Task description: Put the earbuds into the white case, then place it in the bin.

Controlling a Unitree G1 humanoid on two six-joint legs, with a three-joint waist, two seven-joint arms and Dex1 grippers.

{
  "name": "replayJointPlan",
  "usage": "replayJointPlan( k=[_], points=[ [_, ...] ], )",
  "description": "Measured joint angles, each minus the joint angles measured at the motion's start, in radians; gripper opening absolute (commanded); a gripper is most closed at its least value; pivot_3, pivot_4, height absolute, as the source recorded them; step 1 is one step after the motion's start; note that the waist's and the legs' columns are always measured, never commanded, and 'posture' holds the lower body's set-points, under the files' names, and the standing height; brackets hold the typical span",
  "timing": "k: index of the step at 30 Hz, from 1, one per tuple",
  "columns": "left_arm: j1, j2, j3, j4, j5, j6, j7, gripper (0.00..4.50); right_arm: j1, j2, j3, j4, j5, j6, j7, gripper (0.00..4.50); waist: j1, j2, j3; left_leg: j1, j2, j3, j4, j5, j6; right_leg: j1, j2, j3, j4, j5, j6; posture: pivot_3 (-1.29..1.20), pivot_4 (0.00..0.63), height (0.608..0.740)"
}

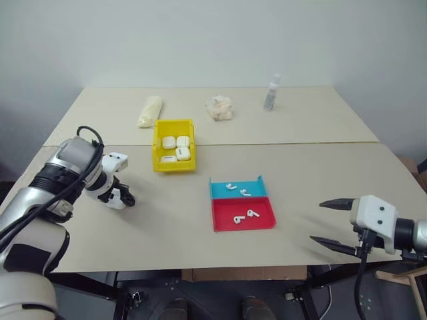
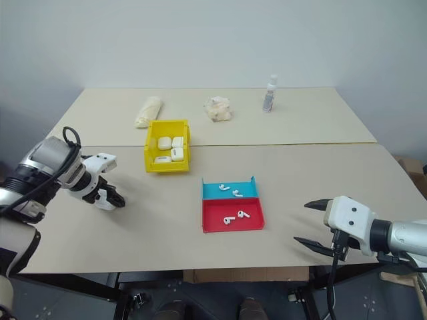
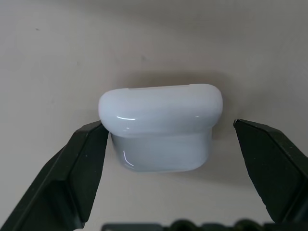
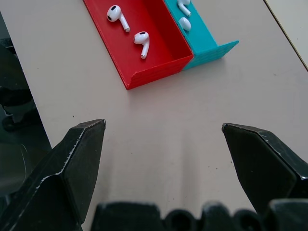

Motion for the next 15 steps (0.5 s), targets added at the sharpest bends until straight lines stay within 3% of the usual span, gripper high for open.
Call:
replayJointPlan(
  k=[12, 15],
  points=[
    [0.013, -0.003, -0.001, -0.008, 0.041, 0.007, -0.024, 4.47, 0.005, 0.018, 0.0, -0.015, -0.022, 0.008, -0.022, 4.5, 0.0, 0.0, 0.0, 0.0, 0.0, 0.0, 0.0, 0.0, 0.0, 0.0, 0.0, 0.0, 0.001, 0.0, 0.0, 0.0, 0.15, 0.74],
    [0.015, -0.003, 0.0, -0.011, 0.042, 0.009, -0.029, 3.92, -0.001, 0.018, 0.004, -0.014, -0.028, 0.009, -0.023, 4.5, -0.001, 0.0, 0.0, 0.001, 0.0, 0.0, 0.0, 0.0, 0.0, 0.0, 0.0, 0.0, 0.001, 0.0, 0.0, 0.0, 0.15, 0.74]
  ],
)
